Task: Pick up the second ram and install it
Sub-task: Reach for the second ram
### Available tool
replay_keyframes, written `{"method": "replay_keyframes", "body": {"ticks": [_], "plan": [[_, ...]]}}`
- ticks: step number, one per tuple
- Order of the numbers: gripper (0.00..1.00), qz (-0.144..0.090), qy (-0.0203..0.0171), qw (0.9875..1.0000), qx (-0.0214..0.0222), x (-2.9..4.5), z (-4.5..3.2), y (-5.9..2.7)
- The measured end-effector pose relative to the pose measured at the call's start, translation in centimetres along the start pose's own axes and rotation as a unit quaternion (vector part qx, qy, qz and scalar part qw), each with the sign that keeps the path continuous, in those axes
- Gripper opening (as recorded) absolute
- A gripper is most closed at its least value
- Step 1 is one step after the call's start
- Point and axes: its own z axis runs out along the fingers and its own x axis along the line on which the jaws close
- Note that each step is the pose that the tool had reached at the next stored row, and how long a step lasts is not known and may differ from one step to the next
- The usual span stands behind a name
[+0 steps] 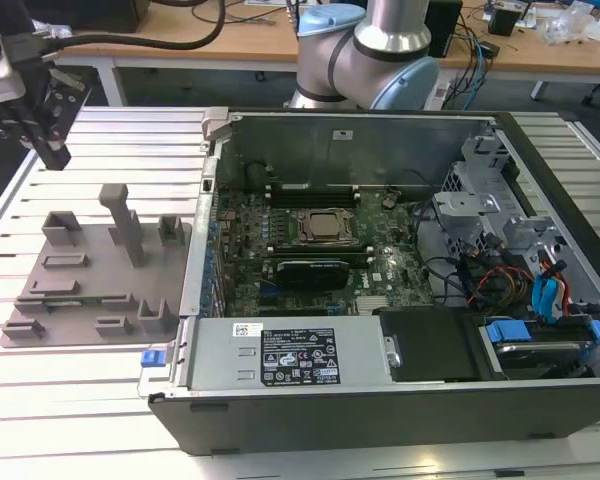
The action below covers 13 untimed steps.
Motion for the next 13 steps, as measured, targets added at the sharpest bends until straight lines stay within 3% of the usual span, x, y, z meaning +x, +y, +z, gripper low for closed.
{"method": "replay_keyframes", "body": {"ticks": [5, 13], "plan": [[0.1, 0.0, 0.0, 1.0, 0.0, 0.54, -0.04, -2.08], [0.1, 0.0, 0.0, 1.0, 0.0, 0.56, -0.04, -2.16]]}}
